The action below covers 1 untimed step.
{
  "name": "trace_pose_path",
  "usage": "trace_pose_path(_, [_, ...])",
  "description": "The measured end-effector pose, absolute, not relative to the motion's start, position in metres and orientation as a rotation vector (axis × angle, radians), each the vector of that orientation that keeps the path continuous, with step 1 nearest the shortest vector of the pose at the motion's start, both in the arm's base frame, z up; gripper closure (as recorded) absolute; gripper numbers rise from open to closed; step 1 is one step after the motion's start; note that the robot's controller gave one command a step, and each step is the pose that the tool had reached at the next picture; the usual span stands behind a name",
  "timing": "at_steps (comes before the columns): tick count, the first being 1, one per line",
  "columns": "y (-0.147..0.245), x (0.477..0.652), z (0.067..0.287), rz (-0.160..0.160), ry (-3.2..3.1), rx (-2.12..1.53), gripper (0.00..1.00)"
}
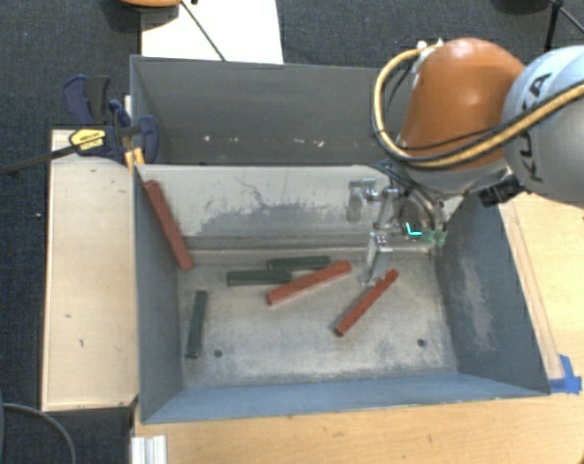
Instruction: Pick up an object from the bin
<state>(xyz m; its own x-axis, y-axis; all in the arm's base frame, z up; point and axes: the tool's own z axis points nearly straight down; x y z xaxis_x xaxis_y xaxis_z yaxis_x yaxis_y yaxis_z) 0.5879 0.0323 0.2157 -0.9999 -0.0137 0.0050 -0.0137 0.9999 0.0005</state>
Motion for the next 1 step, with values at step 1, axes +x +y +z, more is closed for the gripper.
trace_pose_path(1, [0.0321,0.5894,0.2205,-0.001,-3.145,0.02,0.0])
